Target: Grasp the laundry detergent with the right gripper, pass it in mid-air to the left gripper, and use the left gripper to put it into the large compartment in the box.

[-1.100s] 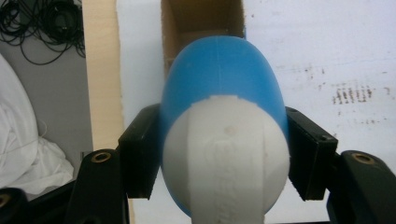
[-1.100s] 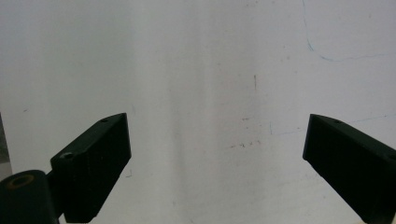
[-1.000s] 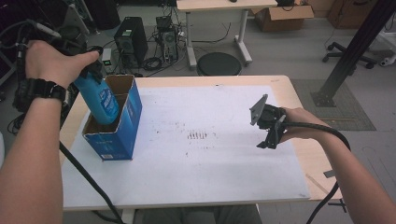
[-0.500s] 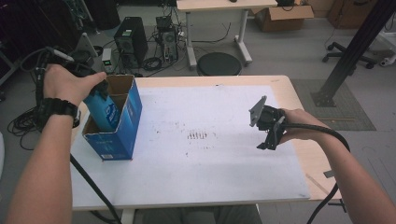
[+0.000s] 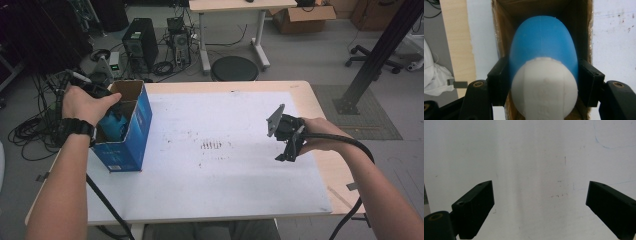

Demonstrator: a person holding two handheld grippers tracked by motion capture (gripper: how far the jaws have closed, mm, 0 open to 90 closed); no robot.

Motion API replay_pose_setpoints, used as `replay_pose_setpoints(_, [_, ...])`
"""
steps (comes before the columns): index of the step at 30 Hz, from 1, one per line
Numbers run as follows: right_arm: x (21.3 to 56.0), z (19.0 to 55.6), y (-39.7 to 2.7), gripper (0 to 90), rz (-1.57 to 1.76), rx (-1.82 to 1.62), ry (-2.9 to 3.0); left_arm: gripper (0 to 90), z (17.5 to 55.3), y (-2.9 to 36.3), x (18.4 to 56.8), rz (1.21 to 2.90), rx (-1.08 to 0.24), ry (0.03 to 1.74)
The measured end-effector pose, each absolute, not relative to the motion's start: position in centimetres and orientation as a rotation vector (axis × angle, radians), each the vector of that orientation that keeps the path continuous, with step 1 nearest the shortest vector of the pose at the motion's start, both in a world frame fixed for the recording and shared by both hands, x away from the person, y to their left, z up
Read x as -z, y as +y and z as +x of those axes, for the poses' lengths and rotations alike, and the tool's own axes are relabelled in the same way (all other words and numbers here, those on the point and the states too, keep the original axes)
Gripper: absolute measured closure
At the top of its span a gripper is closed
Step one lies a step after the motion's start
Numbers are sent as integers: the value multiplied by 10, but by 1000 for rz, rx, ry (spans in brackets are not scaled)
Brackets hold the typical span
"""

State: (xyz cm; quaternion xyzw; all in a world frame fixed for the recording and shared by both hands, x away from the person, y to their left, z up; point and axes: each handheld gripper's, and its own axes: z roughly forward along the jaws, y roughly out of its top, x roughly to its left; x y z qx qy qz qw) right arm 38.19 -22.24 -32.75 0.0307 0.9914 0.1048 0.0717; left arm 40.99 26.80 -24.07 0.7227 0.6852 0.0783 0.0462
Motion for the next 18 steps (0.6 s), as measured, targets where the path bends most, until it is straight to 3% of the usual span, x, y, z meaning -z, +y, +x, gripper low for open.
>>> replay_pose_setpoints(18, [331,382,-222,79,91,-305,2982,380,412,268,269,2236,-214,2109])
